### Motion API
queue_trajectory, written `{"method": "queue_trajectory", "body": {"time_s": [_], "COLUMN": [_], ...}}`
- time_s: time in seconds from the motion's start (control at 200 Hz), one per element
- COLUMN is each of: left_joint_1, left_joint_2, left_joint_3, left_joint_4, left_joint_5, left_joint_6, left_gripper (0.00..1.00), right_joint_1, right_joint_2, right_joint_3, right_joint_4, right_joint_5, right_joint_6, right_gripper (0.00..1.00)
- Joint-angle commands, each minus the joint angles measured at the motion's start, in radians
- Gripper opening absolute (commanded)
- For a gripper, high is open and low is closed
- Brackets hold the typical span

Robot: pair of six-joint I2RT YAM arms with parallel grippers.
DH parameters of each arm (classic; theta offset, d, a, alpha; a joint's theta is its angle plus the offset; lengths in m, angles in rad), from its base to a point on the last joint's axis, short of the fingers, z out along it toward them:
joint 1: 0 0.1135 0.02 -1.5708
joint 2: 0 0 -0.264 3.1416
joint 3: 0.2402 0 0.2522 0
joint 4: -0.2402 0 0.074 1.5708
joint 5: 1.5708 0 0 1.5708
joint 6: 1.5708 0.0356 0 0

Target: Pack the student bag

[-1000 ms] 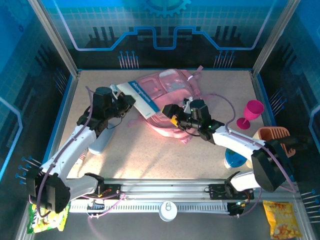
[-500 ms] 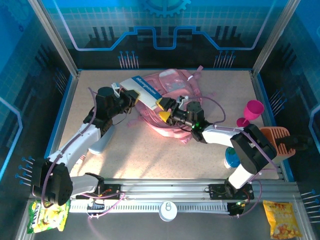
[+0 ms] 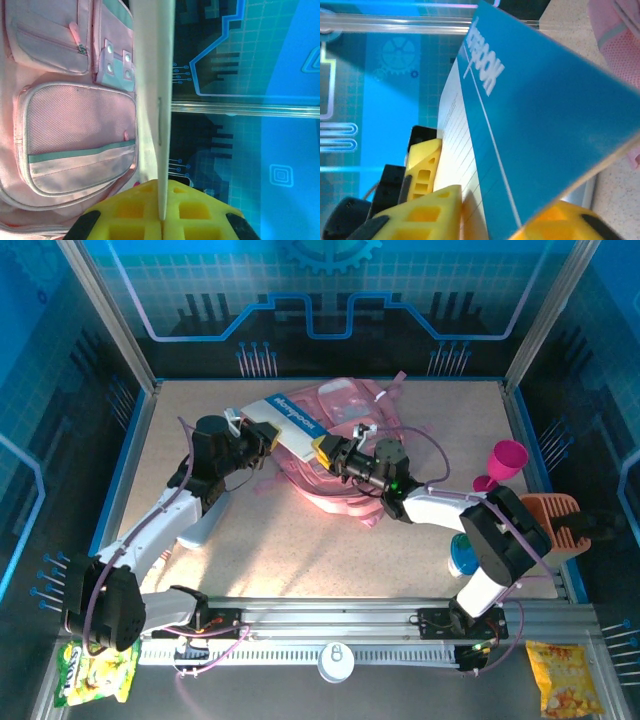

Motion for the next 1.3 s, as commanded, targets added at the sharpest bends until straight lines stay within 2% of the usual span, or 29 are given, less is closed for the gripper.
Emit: {"method": "queue_trajectory", "body": {"time_s": [0.0, 0.11, 0.28, 0.45, 0.57, 0.82, 1.021, 1.231, 1.296], "left_joint_1": [-0.003, -0.002, -0.022, -0.130, -0.222, -0.330, -0.431, -0.466, -0.474], "left_joint_2": [-0.025, -0.034, 0.000, 0.114, 0.235, 0.476, 0.636, 0.799, 0.843], "left_joint_3": [0.005, 0.023, 0.078, 0.189, 0.304, 0.510, 0.656, 0.813, 0.857], "left_joint_4": [-0.059, -0.159, -0.317, -0.455, -0.521, -0.599, -0.674, -0.771, -0.795], "left_joint_5": [0.021, 0.012, -0.021, -0.133, -0.196, -0.258, -0.425, -0.515, -0.554], "left_joint_6": [0.078, 0.171, 0.384, 0.597, 0.737, 0.989, 1.229, 1.294, 1.295], "left_gripper": [0.17, 0.29, 0.63, 0.79, 0.84, 0.85, 0.75, 0.62, 0.60], "right_joint_1": [-0.016, -0.029, -0.075, -0.141, -0.193, -0.301, -0.355, -0.398, -0.411], "right_joint_2": [-0.057, -0.132, -0.258, -0.415, -0.528, -0.686, -0.732, -0.769, -0.779], "right_joint_3": [0.024, 0.016, -0.001, 0.004, 0.030, 0.042, 0.054, 0.046, 0.046], "right_joint_4": [-0.094, -0.224, -0.421, -0.716, -0.935, -1.158, -1.242, -1.285, -1.297], "right_joint_5": [0.004, 0.040, 0.089, 0.179, 0.271, 0.334, 0.342, 0.338, 0.337], "right_joint_6": [-0.085, -0.171, -0.307, -0.462, -0.560, -0.653, -0.675, -0.673, -0.677], "right_gripper": [0.18, 0.10, 0.05, 0.05, 0.05, 0.06, 0.06, 0.07, 0.07]}}
